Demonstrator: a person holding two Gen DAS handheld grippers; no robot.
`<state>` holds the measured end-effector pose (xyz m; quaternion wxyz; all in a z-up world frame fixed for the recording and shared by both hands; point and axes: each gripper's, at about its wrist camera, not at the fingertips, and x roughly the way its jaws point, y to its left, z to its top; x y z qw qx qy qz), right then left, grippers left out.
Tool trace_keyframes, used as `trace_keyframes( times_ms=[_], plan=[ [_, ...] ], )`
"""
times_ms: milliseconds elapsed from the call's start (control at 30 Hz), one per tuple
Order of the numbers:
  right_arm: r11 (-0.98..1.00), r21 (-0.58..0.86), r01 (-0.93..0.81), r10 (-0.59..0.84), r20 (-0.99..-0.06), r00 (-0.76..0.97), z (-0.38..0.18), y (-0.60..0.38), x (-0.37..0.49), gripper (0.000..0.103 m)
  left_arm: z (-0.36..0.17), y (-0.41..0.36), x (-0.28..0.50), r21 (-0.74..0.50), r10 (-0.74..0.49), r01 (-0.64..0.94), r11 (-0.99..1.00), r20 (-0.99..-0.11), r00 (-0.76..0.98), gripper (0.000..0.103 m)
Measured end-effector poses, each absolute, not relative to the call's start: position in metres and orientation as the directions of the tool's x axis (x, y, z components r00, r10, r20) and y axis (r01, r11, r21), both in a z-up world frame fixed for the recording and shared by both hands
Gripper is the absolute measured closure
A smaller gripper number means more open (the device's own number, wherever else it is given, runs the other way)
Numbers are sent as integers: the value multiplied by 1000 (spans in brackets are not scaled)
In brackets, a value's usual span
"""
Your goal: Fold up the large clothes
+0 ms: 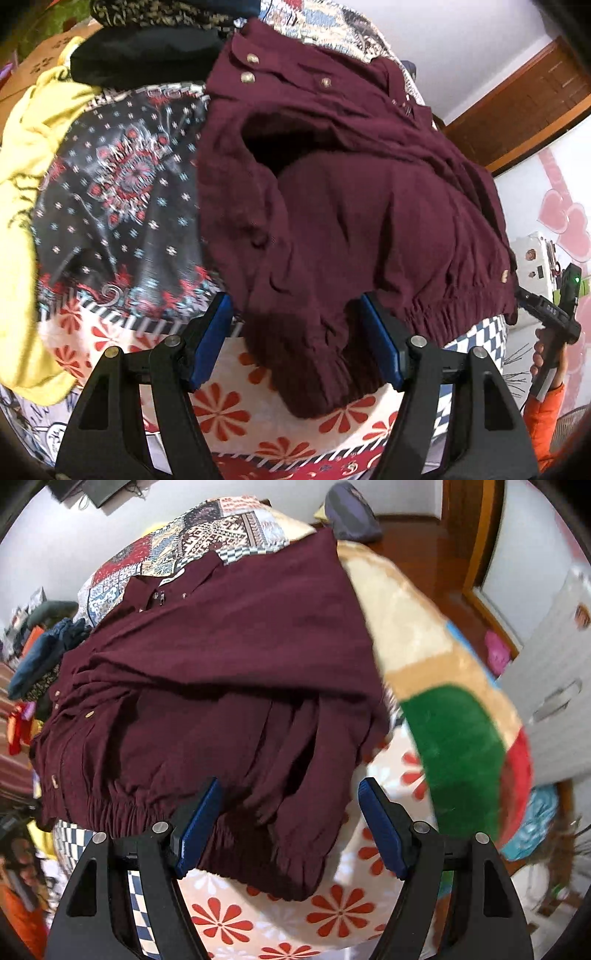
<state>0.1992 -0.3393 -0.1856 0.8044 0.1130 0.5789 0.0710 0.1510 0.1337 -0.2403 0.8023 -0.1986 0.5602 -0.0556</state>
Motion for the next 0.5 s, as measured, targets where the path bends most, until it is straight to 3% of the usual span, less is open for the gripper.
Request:
trace_keyframes(
  times_ms=[133,200,267,300,367,500],
  plan=[
    [929,367,37,337,-886,317,-198,-344,196,31,-245,133,151,-425,-346,-154,892,-861,372,38],
    [906,419,53,382,-866,322,-204,-349,195,41,-243,134,150,-452,-371,-146,880,-846,382,45],
    [898,436,57,397,-860,322,-205,-350,194,63,-238,134,148,-436,-354,-133,890,-845,401,64],
    [901,430,58,391,-864,317,-204,-350,194,66,-235,136,147,-429,-346,-130,894,-844,410,70],
    [907,419,49,384,-867,316,-198,-349,196,91,-226,141,145,-446,-359,-115,887,-826,434,81],
    [916,402,-9,379,-855,354,-175,-344,201,92,-198,148,146,-480,-383,-81,874,-780,495,89]
  ],
)
